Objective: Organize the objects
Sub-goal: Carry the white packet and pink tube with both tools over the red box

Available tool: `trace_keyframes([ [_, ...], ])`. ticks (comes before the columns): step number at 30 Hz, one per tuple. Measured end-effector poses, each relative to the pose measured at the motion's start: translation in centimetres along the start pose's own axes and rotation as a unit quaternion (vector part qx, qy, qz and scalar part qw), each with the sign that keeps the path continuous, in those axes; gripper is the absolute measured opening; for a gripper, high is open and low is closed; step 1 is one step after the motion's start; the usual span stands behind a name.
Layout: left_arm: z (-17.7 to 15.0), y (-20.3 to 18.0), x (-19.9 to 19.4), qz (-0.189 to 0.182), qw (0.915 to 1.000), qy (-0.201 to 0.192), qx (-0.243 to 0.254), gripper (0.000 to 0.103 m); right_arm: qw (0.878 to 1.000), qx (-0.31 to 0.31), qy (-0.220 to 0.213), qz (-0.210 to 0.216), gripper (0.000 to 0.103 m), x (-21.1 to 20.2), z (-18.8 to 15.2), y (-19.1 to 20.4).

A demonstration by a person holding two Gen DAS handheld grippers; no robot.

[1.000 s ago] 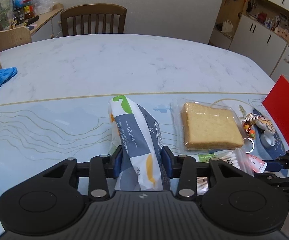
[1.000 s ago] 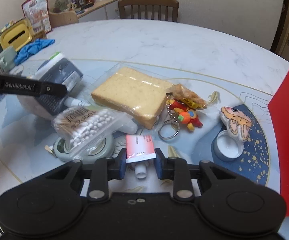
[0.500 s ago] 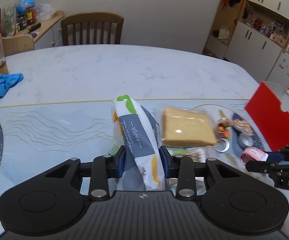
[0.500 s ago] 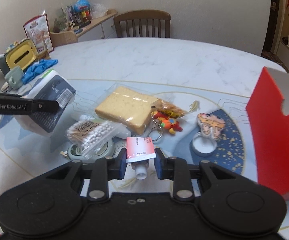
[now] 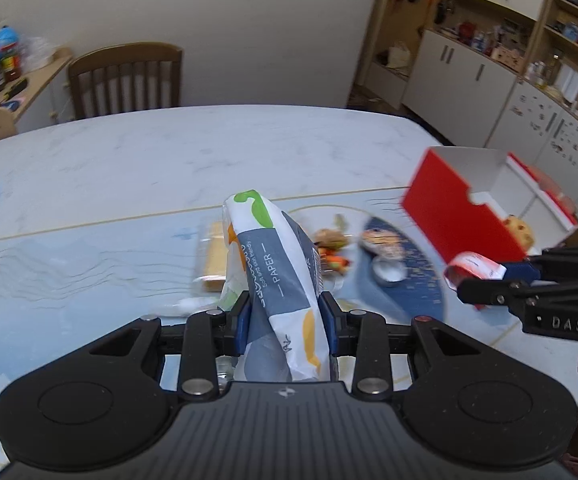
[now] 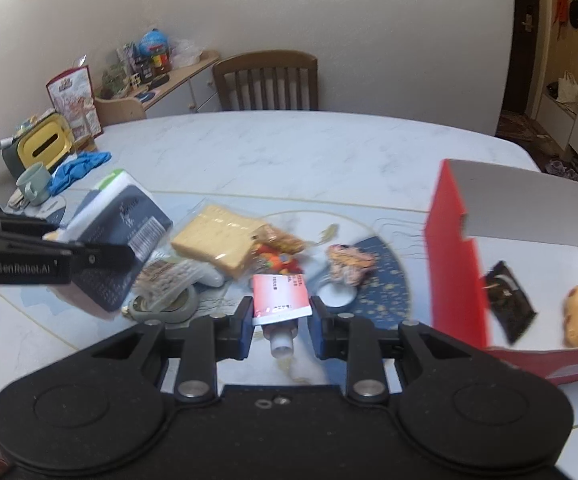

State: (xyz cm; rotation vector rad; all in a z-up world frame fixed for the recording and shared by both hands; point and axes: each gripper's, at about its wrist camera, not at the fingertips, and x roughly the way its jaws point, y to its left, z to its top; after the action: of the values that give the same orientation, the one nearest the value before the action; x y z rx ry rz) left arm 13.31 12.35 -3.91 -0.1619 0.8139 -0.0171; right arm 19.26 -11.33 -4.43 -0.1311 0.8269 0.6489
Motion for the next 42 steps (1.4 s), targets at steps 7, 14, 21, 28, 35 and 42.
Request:
trace_keyframes([
  [7, 1.0, -5.8, 0.7, -0.027, 0.9992, -0.004, 0.030, 0.034, 1.000, 0.012, -0.017, -0.008, 0.027, -2.9, 0.2, -3.8],
  [14, 2.1, -12.0, 2.4, -0.056, 0.9970, -0.009, 0.053, 0.034, 0.999, 0.027, -0.031, -0.023, 0.027, -4.8, 0.0, -8.0],
  [21, 3.3, -17.8, 4.4, -0.075, 0.9932, -0.006, 0.089, 0.034, 0.998, 0.043, -0.039, -0.036, 0.027, -6.2, -0.6, -12.6],
  [28, 4.2, -23.1, 6.9, -0.086, 0.9884, 0.005, 0.125, 0.034, 0.996, 0.058, -0.042, -0.052, 0.027, -6.9, -0.9, -17.1],
  [35, 6.9, -27.0, 9.9, -0.090, 0.9835, 0.012, 0.156, 0.034, 0.994, 0.068, -0.041, -0.071, 0.027, -6.7, -0.5, -21.1],
  [42, 10.4, -29.2, 14.0, -0.097, 0.9812, 0.029, 0.164, 0.034, 0.994, 0.060, -0.022, -0.083, 0.027, -5.0, -0.5, -23.1],
])
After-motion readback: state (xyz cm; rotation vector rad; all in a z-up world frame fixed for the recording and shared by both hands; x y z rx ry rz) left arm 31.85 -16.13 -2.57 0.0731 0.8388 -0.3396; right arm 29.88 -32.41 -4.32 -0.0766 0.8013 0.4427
